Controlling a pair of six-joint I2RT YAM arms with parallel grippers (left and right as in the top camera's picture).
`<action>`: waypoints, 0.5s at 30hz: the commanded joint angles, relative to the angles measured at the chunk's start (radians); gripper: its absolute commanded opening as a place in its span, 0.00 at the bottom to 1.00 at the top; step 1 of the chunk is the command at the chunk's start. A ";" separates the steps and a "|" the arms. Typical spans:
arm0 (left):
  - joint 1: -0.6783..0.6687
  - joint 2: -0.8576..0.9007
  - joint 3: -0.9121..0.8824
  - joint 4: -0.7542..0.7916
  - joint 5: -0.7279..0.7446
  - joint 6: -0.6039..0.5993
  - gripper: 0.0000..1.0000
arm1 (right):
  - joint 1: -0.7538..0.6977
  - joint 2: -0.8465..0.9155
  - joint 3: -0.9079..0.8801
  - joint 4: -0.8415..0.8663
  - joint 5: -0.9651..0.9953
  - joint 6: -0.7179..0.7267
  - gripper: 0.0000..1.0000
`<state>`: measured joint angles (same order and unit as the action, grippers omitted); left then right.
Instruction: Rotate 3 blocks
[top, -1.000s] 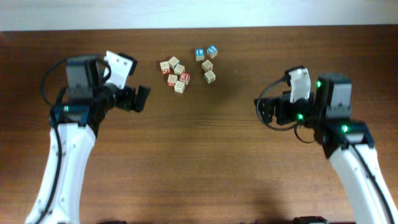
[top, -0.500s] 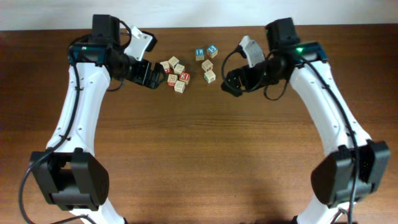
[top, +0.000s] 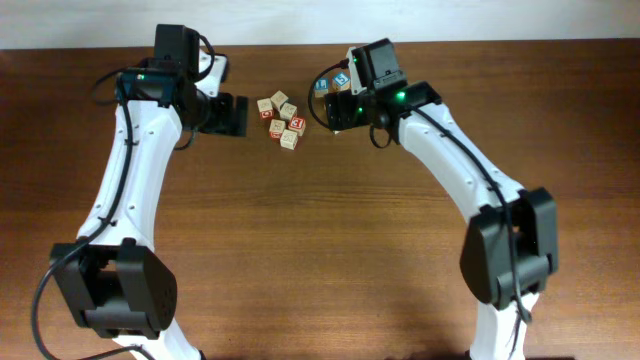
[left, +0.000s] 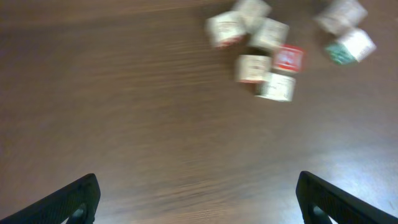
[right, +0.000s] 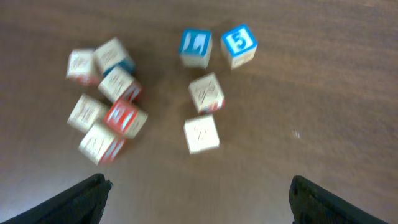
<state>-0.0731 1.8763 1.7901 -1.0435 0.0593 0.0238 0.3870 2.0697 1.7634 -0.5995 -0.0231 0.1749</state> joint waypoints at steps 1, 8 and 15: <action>0.000 0.014 0.022 0.007 -0.158 -0.172 0.99 | -0.001 0.093 0.021 0.075 -0.008 0.051 0.93; 0.000 0.052 0.021 0.010 -0.158 -0.177 0.99 | 0.000 0.214 0.021 0.209 -0.037 -0.094 0.93; 0.000 0.101 0.021 0.010 -0.158 -0.177 0.99 | 0.000 0.281 0.020 0.207 -0.037 -0.141 0.66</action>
<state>-0.0727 1.9503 1.7916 -1.0325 -0.0864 -0.1390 0.3862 2.3230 1.7653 -0.3920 -0.0525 0.0597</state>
